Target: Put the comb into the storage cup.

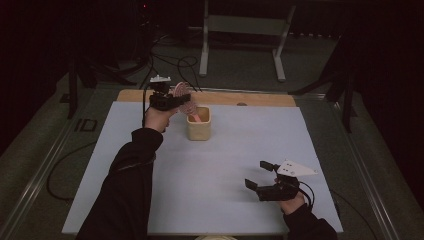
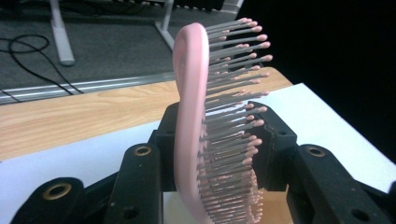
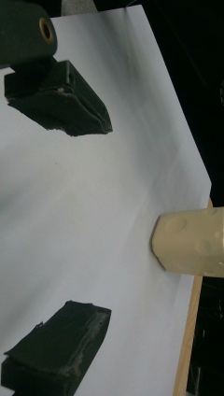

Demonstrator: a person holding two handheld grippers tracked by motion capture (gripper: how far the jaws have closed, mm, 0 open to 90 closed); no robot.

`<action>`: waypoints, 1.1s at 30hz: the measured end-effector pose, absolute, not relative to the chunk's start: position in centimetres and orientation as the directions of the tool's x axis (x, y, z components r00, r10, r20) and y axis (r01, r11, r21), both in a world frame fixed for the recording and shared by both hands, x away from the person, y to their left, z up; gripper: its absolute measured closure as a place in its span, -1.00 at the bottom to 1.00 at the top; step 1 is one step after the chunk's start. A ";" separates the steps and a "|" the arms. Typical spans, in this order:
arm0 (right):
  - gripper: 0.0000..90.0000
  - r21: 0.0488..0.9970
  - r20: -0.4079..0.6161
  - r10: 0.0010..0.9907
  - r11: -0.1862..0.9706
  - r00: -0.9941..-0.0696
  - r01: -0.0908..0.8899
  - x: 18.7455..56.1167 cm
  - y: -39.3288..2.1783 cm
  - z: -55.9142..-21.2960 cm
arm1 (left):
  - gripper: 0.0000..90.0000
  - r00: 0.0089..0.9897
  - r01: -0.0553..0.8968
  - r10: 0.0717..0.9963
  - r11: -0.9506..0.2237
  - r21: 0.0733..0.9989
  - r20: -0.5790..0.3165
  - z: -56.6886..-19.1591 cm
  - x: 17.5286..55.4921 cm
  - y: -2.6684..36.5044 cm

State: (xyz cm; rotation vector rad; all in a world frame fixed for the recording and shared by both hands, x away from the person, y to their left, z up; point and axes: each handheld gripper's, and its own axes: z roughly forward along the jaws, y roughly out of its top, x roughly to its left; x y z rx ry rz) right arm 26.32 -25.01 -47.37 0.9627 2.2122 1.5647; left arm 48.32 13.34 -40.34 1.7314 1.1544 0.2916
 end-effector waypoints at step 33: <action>-0.78 0.913 0.152 0.657 0.193 -0.739 0.360 26.3 -25.1 -47.2 | -1.00 0.573 0.543 0.795 -0.186 0.819 -0.199 -38.9 47.0 13.2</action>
